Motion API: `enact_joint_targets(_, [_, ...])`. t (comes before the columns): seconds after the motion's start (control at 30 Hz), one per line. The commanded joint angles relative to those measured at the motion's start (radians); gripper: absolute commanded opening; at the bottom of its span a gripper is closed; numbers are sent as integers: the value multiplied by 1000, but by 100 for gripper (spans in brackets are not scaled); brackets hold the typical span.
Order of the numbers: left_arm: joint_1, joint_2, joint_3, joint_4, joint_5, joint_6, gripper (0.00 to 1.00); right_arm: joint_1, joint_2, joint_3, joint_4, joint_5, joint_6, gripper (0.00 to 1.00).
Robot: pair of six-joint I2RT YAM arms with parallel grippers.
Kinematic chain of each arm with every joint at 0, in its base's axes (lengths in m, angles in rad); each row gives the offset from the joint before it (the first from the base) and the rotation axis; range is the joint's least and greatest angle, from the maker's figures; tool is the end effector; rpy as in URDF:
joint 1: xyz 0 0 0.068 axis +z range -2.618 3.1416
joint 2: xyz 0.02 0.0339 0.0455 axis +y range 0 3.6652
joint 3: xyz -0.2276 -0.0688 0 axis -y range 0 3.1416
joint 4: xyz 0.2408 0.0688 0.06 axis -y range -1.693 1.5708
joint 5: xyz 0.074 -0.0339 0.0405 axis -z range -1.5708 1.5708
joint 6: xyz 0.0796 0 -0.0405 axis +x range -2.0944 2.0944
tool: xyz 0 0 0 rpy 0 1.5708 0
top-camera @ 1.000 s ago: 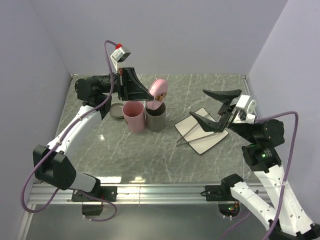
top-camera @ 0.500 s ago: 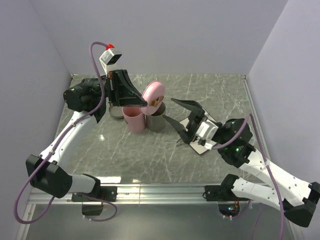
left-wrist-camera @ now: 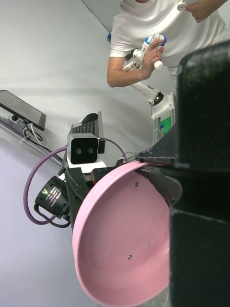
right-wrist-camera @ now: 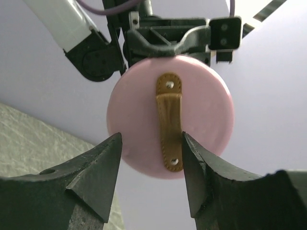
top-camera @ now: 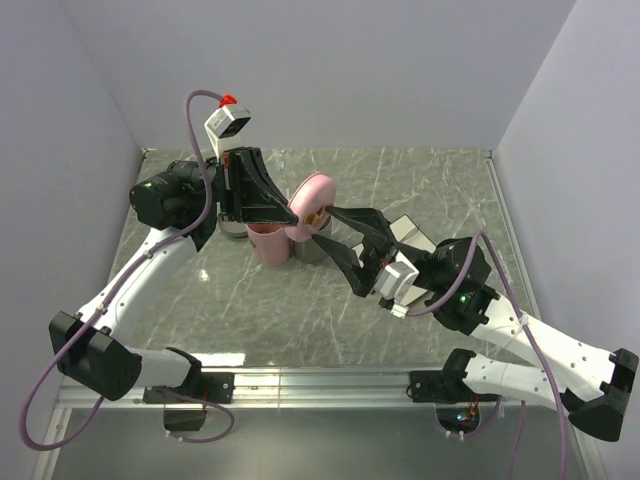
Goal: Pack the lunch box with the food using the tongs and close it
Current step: Pick up the box lid from the center of the board.
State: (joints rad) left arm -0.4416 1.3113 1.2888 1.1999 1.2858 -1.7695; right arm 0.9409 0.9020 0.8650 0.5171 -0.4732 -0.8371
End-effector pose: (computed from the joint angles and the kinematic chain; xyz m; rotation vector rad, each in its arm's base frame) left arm 0.1849 -0.1719 0.4771 0.9996 1.3236 -2.0558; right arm 0.1181 0.2236 0.4100 -1.1011 0.3449 0.3499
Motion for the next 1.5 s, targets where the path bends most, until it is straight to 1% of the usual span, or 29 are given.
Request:
enact_joint_targets(0.0, [-25, -30, -6, 30, -2, 7, 0, 18, 8, 49, 67, 11, -46, 59])
enact_joint_targets(0.13, [-28, -26, -13, 36, 1, 2, 0, 25, 3, 46, 96, 16, -48, 57])
enact_joint_targets(0.37, [-40, -26, -11, 21, 4, 15, 0, 29, 3, 63, 52, -4, -76, 54])
enact_joint_targets(0.4, [-40, -26, -9, 18, 6, 18, 0, 29, 5, 60, 49, -7, -89, 50])
enact_joint_targets(0.47, [-48, -29, -8, 0, 10, 33, 0, 30, 11, 57, 41, -10, -102, 47])
enact_joint_targets(0.5, [-49, -30, -8, -35, 15, 53, 0, 30, 12, 58, 44, -10, -102, 43])
enact_joint_targets(0.57, [-51, -32, -9, -37, 18, 50, 0, 29, 15, 69, 24, -18, -106, 38])
enact_joint_targets(0.77, [-65, -32, -13, -54, 21, 62, 0, 33, 20, 86, -11, -30, -122, 33])
enact_joint_targets(0.83, [-66, -32, -14, -54, 21, 62, 0, 39, 28, 95, -26, -27, -125, 27])
enact_joint_targets(0.87, [-66, -34, -14, -54, 23, 62, 0, 39, 28, 101, -31, -25, -125, 19])
enact_joint_targets(0.93, [-66, -38, -13, -57, 21, 67, 0, 41, 29, 106, -43, -19, -120, 11])
enact_joint_targets(0.97, [-66, -40, -13, -60, 21, 73, 0, 39, 29, 106, -45, -18, -114, 2])
enact_joint_targets(1.0, [-66, -43, -16, -66, 20, 77, 1, 41, 29, 106, -48, -15, -111, 0])
enact_joint_targets(1.07, [-65, -49, -20, -94, 20, 91, 5, 39, 29, 111, -51, -8, -99, 0])
enact_joint_targets(1.1, [-65, -50, -23, -108, 18, 113, 9, 42, 31, 114, -57, -5, -94, 0])
enact_joint_targets(1.13, [-65, -55, -20, -124, 18, 128, 17, 39, 31, 117, -71, -4, -89, 0])
enact_joint_targets(1.17, [-59, -57, -17, -184, 18, 171, 23, 39, 35, 126, -74, 7, -74, 0])
enact_joint_targets(1.3, [-6, -60, -3, -287, -2, 255, 39, 41, 44, 155, -106, 50, -24, 0])
enact_joint_targets(1.33, [22, -64, -2, -313, -14, 272, 41, 41, 48, 161, -115, 59, -11, 0])
enact_joint_targets(1.37, [38, -67, -2, -345, -20, 319, 41, 41, 58, 178, -124, 80, 16, 0])
enact_joint_targets(1.4, [52, -69, -3, -408, -26, 343, 47, 41, 61, 186, -144, 93, 33, 0])
enact_joint_targets(1.43, [85, -78, -5, -439, -42, 367, 48, 42, 73, 196, -155, 103, 52, 0])
enact_joint_targets(1.47, [104, -83, -3, -476, -48, 422, 50, 41, 81, 219, -166, 119, 91, 0])
